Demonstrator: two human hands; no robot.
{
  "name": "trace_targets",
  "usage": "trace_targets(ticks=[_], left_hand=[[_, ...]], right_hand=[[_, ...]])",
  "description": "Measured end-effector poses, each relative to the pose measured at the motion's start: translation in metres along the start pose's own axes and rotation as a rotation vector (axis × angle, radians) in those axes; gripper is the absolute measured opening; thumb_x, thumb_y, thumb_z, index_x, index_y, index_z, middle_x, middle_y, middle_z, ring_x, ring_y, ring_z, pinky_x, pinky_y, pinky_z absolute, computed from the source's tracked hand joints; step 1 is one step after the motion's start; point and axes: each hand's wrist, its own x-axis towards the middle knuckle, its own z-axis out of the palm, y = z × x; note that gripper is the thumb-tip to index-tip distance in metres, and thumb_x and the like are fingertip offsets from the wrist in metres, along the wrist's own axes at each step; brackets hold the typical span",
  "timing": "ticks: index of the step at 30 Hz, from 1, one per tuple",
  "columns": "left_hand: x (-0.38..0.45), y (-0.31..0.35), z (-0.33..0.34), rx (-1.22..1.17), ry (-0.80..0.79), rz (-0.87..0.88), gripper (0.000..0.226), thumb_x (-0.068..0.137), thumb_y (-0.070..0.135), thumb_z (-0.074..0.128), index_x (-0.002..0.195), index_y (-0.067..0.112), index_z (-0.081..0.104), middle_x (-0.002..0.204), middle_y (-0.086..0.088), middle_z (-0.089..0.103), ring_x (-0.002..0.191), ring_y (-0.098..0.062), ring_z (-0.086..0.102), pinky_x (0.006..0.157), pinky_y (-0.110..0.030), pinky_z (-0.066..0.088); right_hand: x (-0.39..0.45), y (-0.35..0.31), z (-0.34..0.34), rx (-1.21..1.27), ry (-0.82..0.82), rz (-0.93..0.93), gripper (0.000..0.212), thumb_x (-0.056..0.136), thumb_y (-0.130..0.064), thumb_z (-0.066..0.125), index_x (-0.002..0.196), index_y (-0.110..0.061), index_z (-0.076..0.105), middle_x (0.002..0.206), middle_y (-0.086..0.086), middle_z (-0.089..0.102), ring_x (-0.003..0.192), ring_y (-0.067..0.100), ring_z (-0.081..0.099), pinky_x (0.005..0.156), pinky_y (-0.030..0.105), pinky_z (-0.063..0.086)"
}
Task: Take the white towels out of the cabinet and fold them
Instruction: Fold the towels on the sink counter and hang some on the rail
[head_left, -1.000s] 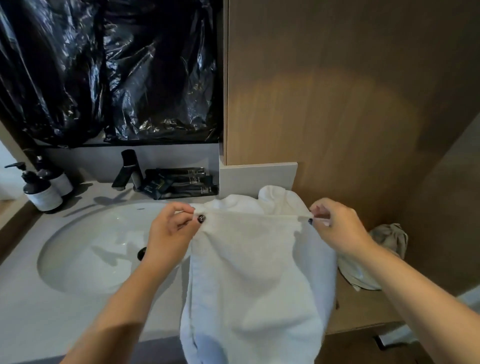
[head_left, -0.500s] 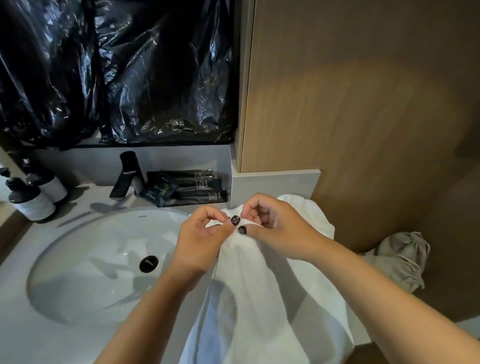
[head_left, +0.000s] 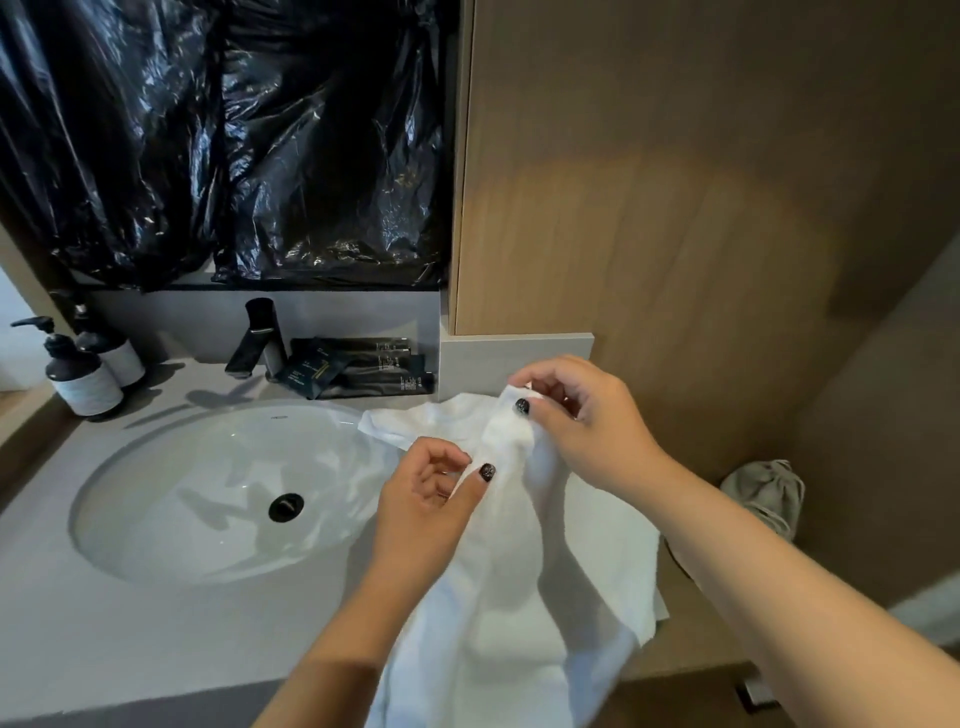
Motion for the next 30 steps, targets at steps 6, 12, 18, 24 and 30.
trace_targets(ticks=[6,12,18,24,30], left_hand=[[-0.079,0.014,0.033,0.245,-0.033,0.184,0.033,0.082,0.014,0.075,0.087,0.04,0.056,0.088,0.022,0.064,0.077,-0.001,0.06,0.064,-0.007,0.045],[-0.149,0.021,0.053,0.341,-0.102,0.199,0.012,0.085,0.033,0.068,0.087,0.037,0.057,0.086,0.015,0.063,0.081,-0.004,0.057,0.066,-0.01,0.041],[-0.196,0.013,0.06,0.517,-0.28,0.238,0.039,0.09,0.042,0.065,0.058,0.027,0.049,0.072,0.004,0.048,0.071,-0.009,0.05,0.062,-0.016,0.038],[-0.22,-0.015,0.068,0.607,-0.307,0.156,0.047,0.092,0.044,0.06,0.053,0.023,0.045,0.071,0.005,0.045,0.062,-0.008,0.046,0.056,-0.018,0.031],[-0.226,-0.033,0.064,0.74,-0.462,0.225,0.044,0.092,0.05,0.055,0.07,0.013,0.059,0.076,0.003,0.051,0.069,-0.013,0.051,0.065,-0.031,0.045]], right_hand=[[-0.068,-0.037,-0.056,-0.061,0.049,-0.022,0.023,0.09,0.0,0.064,0.094,-0.02,0.071,0.093,-0.003,0.064,0.084,0.011,0.058,0.076,0.016,0.046],[-0.139,-0.077,-0.094,-0.092,-0.043,-0.083,0.024,0.088,0.007,0.062,0.102,-0.011,0.072,0.093,0.009,0.06,0.082,0.005,0.054,0.077,0.011,0.041],[-0.182,-0.097,-0.117,-0.077,0.047,-0.109,0.026,0.089,0.009,0.059,0.103,-0.009,0.071,0.098,0.002,0.061,0.088,0.0,0.056,0.079,0.007,0.041],[-0.21,-0.083,-0.149,-0.18,0.23,-0.057,0.038,0.094,0.006,0.054,0.128,-0.01,0.063,0.088,-0.008,0.048,0.081,-0.011,0.05,0.076,0.004,0.039],[-0.238,-0.041,-0.189,-0.268,0.37,0.103,0.03,0.097,-0.001,0.051,0.114,-0.015,0.07,0.091,-0.011,0.049,0.08,-0.013,0.051,0.072,0.001,0.036]])
